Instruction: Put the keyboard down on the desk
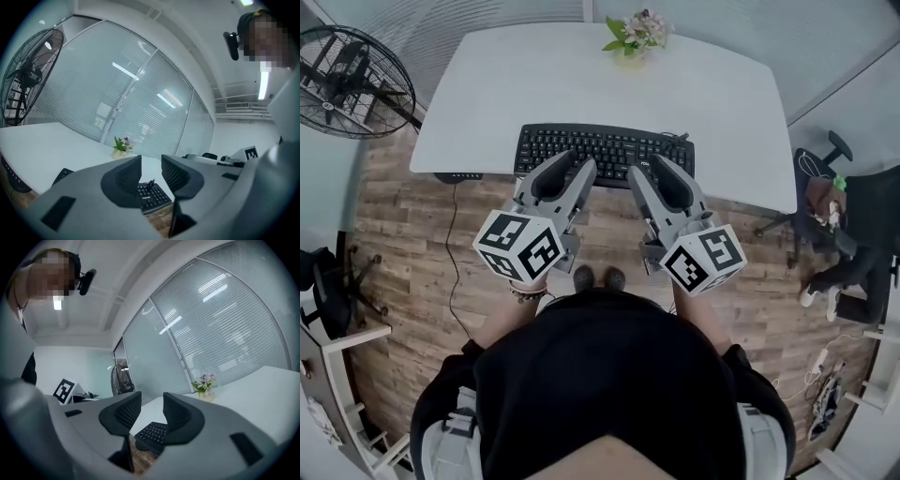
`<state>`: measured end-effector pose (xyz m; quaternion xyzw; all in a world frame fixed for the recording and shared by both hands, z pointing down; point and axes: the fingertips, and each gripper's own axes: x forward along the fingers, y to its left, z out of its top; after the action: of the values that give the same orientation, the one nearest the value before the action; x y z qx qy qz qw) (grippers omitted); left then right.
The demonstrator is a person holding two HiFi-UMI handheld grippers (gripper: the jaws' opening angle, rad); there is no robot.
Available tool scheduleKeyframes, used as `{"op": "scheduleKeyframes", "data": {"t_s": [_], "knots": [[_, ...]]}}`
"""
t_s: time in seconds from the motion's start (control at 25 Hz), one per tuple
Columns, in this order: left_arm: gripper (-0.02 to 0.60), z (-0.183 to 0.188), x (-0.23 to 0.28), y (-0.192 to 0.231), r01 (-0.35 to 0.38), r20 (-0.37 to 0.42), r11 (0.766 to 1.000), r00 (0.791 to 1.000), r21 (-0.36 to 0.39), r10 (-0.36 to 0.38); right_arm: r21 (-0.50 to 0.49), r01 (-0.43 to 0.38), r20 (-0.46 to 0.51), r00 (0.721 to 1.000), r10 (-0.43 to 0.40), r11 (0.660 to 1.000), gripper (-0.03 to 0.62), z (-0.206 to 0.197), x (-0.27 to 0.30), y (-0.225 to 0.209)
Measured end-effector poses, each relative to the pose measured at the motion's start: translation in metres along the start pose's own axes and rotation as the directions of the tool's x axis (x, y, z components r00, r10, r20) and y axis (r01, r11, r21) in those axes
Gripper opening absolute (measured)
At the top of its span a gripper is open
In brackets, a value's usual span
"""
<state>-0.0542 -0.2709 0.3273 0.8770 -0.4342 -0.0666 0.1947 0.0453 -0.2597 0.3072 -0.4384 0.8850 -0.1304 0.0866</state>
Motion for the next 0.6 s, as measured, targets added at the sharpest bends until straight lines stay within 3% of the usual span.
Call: {"op": "scheduleKeyframes", "data": {"t_s": [0.24,0.44,0.6], "knots": [[0.075,0.008,0.0,-0.001,-0.011,0.018,1.0,1.0,0.013,0.011,-0.049,-0.023,0.021,0.999,0.024,0.999,0.096,0.01,0.001,0.01],[0.058,0.014,0.004,-0.005,0.0,0.026,1.0,1.0,0.017,-0.001,-0.068,-0.017,0.043,0.999,0.02,0.998,0.02,0.019,0.002,0.01],[0.051,0.014,0.005,-0.008,0.005,0.025,1.0,1.0,0.022,-0.005,-0.064,-0.011,0.05,0.999,0.014,0.998,0.005,0.022,0.0,0.008]]}}
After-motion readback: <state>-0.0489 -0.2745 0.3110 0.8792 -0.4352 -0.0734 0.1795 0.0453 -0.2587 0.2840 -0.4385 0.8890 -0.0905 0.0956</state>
